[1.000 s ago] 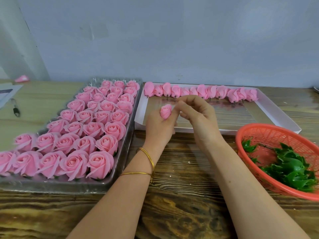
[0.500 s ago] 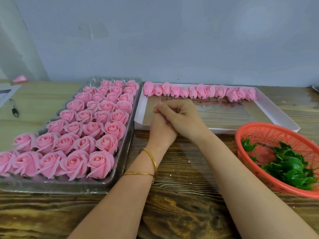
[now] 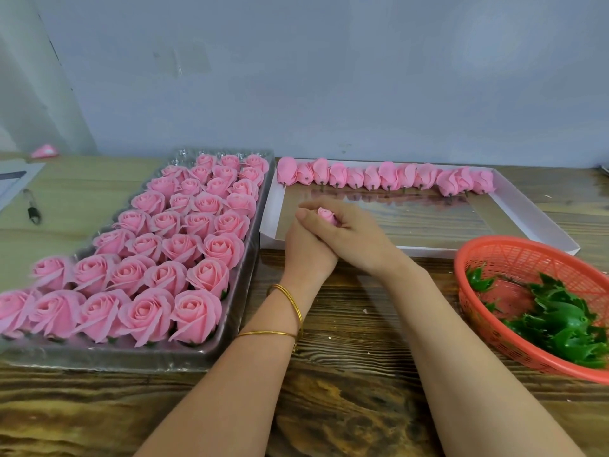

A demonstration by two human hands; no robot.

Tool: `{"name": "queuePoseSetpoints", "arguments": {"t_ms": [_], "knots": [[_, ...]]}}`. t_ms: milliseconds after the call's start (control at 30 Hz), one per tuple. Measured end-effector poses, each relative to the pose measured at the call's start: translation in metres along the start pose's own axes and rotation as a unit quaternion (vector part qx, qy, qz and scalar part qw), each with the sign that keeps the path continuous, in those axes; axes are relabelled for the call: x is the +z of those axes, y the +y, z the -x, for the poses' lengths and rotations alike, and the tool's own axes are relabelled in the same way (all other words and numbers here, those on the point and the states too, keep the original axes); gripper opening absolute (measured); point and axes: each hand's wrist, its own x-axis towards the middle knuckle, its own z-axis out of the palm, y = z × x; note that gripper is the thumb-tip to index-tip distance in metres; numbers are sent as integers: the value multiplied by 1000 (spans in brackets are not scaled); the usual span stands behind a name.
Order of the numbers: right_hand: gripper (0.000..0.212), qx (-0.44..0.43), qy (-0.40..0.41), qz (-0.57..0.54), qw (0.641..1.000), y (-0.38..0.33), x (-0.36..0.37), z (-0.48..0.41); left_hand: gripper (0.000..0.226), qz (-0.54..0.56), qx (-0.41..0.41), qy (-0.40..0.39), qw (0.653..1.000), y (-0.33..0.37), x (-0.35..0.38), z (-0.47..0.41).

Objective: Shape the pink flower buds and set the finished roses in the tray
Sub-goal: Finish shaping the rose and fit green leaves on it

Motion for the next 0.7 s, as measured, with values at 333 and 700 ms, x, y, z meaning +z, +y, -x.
{"name": "queuePoseSetpoints", "arguments": {"t_ms": [333,700], "knots": [[67,81,-33,-85,993,2,-8,10,30,-10,-7,-27,1000,-27,15,-6],[25,114,34,-436,892,2,-19,13,48,207,-122,-240,941,1,-7,10]]}}
